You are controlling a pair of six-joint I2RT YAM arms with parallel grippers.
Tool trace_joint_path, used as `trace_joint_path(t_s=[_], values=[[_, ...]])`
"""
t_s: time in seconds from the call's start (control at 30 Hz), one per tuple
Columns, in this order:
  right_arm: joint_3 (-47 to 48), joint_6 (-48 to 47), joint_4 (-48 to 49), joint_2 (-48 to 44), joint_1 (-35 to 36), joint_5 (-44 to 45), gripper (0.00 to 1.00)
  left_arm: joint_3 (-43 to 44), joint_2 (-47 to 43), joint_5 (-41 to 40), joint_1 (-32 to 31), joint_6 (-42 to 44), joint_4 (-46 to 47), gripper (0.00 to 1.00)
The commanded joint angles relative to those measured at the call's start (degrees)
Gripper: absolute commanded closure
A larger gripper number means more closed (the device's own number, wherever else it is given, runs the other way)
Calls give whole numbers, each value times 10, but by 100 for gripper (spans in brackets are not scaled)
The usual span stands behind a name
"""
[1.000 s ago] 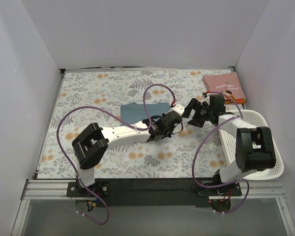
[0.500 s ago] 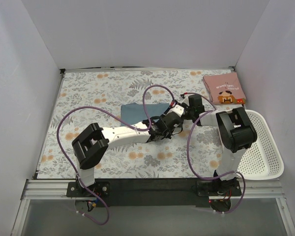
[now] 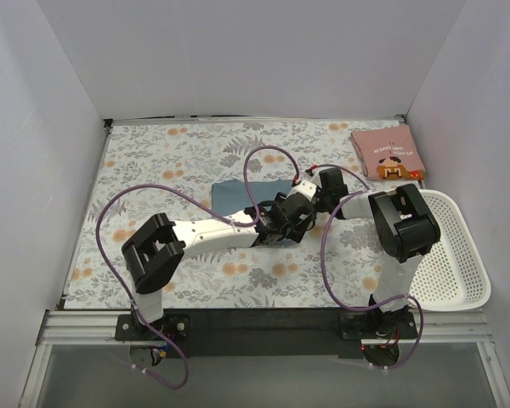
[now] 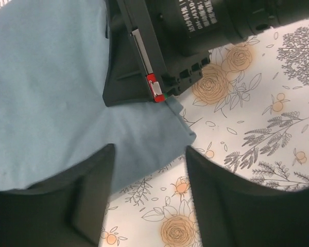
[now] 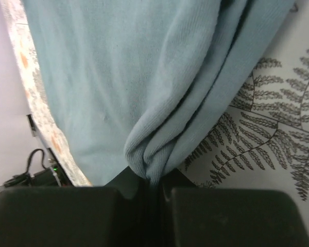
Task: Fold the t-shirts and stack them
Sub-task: Neatly place the folded tshirt to the corner
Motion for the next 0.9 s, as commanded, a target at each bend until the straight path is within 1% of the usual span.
trace_joint_path(t_s=[0.0, 0.03, 0.07, 0.1, 0.13, 0.17, 0.2, 0.23, 0.27, 0.3, 0.33, 0.37, 0.4, 0.43, 0.47, 0.53, 0.57, 0.63, 0.67, 0.73, 0.83, 0.87], values=[[39, -108, -98, -20, 0, 61, 99, 1, -71, -11, 4, -6, 2, 40], [60, -129, -141, -24, 0, 72, 99, 3, -78, -10, 11, -6, -2, 36], [71, -168, -154, -25, 1, 95, 99, 4, -85, -10, 15, -5, -5, 33], [88, -191, -195, -26, -1, 110, 99, 3, -94, -14, 21, -5, -15, 27], [118, -214, -248, -29, -1, 127, 99, -3, -110, -16, 39, -6, -19, 25], [139, -261, -280, -30, -1, 162, 99, -7, -122, -17, 51, -6, -22, 22], [157, -281, -306, -31, 0, 186, 99, -13, -132, -17, 66, -8, -26, 20], [174, -300, -331, -32, -1, 212, 99, -20, -153, -12, 103, -10, -33, 16], [214, -323, -378, -32, -1, 264, 99, -38, -163, -9, 126, -14, -35, 13], [230, -362, -394, -32, -1, 294, 99, -49, -171, -7, 148, -14, -35, 10], [250, -380, -412, -29, -1, 327, 99, -61, -179, -9, 193, -11, -32, 6], [284, -385, -437, -26, -2, 398, 99, -71, -190, -14, 216, -4, -29, 4], [304, -430, -450, -23, -3, 428, 99, -93, -194, -22, 235, -2, -24, 2], [321, -445, -458, -11, -4, 459, 99, -103, -197, -34, 276, -2, -20, 2], [355, -459, -464, -5, -7, 520, 99, -114, -198, -37, 293, -3, -19, 2], [382, -503, -475, 16, -11, 579, 99, -134, -198, -45, 336, -23, -21, 2], [398, -517, -475, 23, -18, 628, 99, -141, -198, -47, 345, -32, -21, 2], [440, -540, -475, 43, -30, 663, 99, -168, -191, -66, 353, -22, -6, 2], [454, -544, -475, 48, -42, 688, 99, -166, -186, -108, 353, -15, -7, 2], [491, -552, -475, 65, -54, 710, 99, -154, -175, -137, 354, -20, -24, 2], [534, -568, -472, 85, -82, 762, 99, -153, -181, -133, 364, -26, -24, 2], [545, -572, -469, 89, -88, 766, 99, -154, -181, -133, 367, -27, -24, 2]])
